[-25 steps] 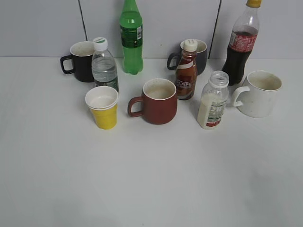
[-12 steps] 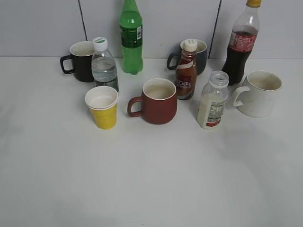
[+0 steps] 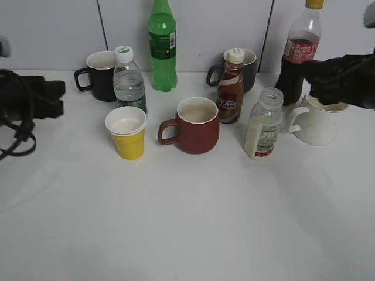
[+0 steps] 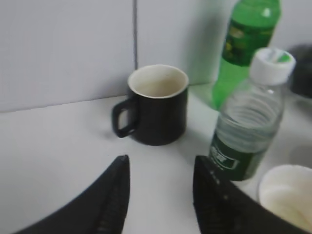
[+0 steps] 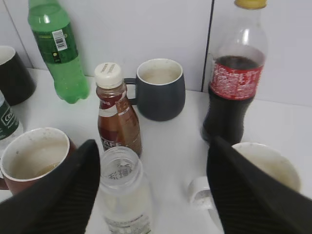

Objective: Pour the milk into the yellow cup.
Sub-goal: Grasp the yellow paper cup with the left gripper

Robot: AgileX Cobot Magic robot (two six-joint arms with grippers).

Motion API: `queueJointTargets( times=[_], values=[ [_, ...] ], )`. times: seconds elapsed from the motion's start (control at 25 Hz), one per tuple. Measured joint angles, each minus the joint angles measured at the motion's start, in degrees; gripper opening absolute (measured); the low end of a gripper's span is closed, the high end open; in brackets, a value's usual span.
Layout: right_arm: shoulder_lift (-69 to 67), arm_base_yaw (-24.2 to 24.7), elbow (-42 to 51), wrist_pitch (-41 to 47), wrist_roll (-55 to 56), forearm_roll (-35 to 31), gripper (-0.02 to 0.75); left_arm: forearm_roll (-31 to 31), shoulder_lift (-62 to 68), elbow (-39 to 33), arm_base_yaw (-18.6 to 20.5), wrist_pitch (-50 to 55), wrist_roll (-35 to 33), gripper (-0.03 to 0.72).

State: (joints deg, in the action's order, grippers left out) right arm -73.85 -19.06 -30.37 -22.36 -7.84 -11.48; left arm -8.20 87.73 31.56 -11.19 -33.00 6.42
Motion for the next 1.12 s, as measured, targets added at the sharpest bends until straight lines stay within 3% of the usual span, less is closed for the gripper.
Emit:
queueJointTargets(
  times=[0.16, 0.28, 0.44, 0.52, 0.64, 0.68, 0.8, 1.12],
  values=[
    [-6.8, -2.1, 0.2, -7.0, 0.4, 0.2, 0.515, -10.9, 7.3, 0.0, -1.0, -5.2, 1.5, 0.351],
    [-9.8, -2.3, 2.0, -13.0, 3.4, 2.1, 0.515, -19.5, 9.8, 0.0, -1.1, -5.6, 4.5, 0.434],
    [-11.6, -2.3, 6.0, -20.4, 7.2, 5.6, 0.515, -26.7, 10.3, 0.0, -1.1, -5.7, 7.1, 0.589],
    [-12.3, -2.3, 7.5, -23.5, 7.8, 6.2, 0.515, -29.5, 10.4, 0.0, -1.1, -5.4, 8.0, 0.623],
    [-13.9, -2.3, 8.6, -26.1, 8.4, 6.4, 0.515, -29.5, 10.4, 0.0, -1.1, -5.4, 8.0, 0.623],
    [-14.5, -2.3, 8.8, -26.7, 8.4, 6.4, 0.515, -34.1, 10.7, 0.0, -1.3, -5.4, 10.8, 0.638],
    [-15.7, -2.3, 8.8, -27.5, 8.6, 6.4, 0.515, -34.9, 12.7, 0.0, -1.4, -6.9, 11.4, 0.641],
    [-15.9, -2.3, 8.8, -28.9, 8.8, 6.5, 0.514, -36.6, 24.2, 1.4, -1.4, -21.0, 10.3, 0.641]
  ],
)
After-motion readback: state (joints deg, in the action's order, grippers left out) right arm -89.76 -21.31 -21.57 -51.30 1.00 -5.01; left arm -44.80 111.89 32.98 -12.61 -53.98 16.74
